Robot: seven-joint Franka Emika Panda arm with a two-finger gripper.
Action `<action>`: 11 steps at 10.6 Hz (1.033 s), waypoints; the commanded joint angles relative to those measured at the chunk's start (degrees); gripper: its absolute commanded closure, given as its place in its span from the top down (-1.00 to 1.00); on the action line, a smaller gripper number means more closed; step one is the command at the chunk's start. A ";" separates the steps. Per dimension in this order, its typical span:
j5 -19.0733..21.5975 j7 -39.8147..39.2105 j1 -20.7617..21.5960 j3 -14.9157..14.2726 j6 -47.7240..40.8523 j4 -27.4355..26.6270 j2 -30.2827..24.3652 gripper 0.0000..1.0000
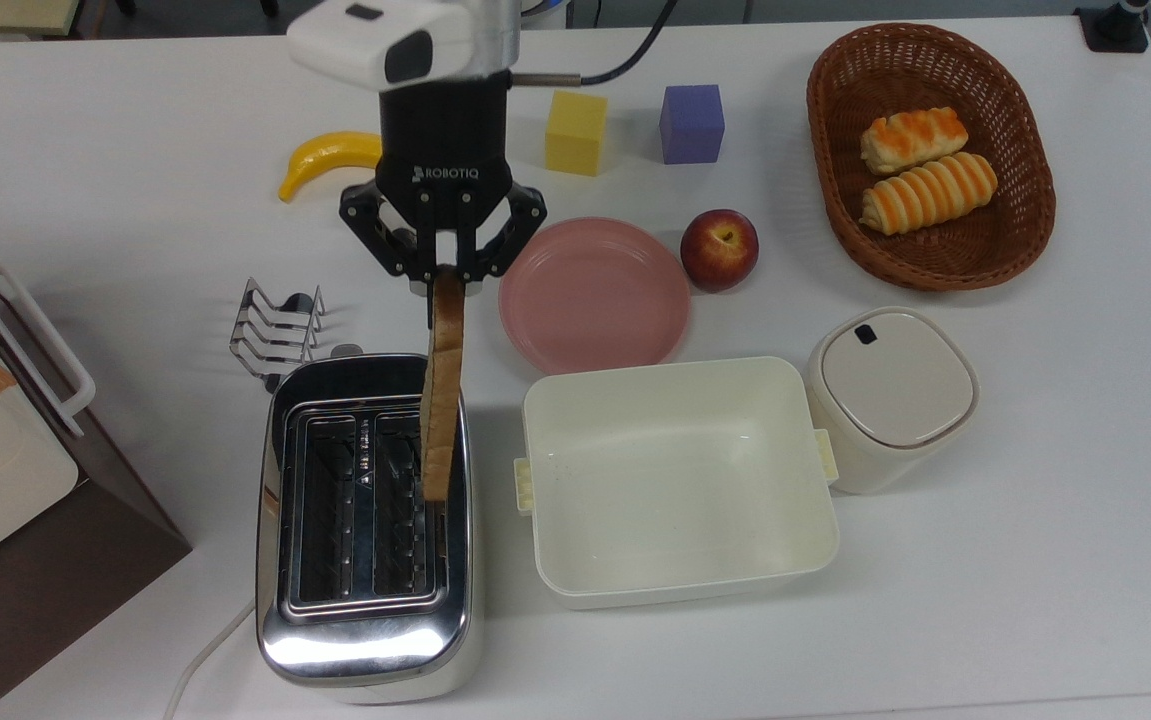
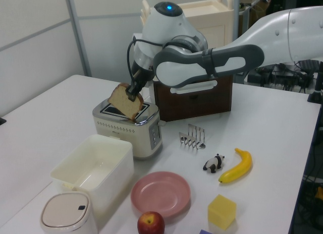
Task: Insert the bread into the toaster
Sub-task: 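Lower the bread slice edge-first into the toaster slot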
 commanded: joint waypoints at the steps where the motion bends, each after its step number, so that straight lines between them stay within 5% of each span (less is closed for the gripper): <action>1: -0.20 0.58 0.08 -0.43 2.22 -0.95 0.66 -1.00; 11: -0.20 0.58 -0.71 -0.96 2.49 0.55 -0.04 -1.00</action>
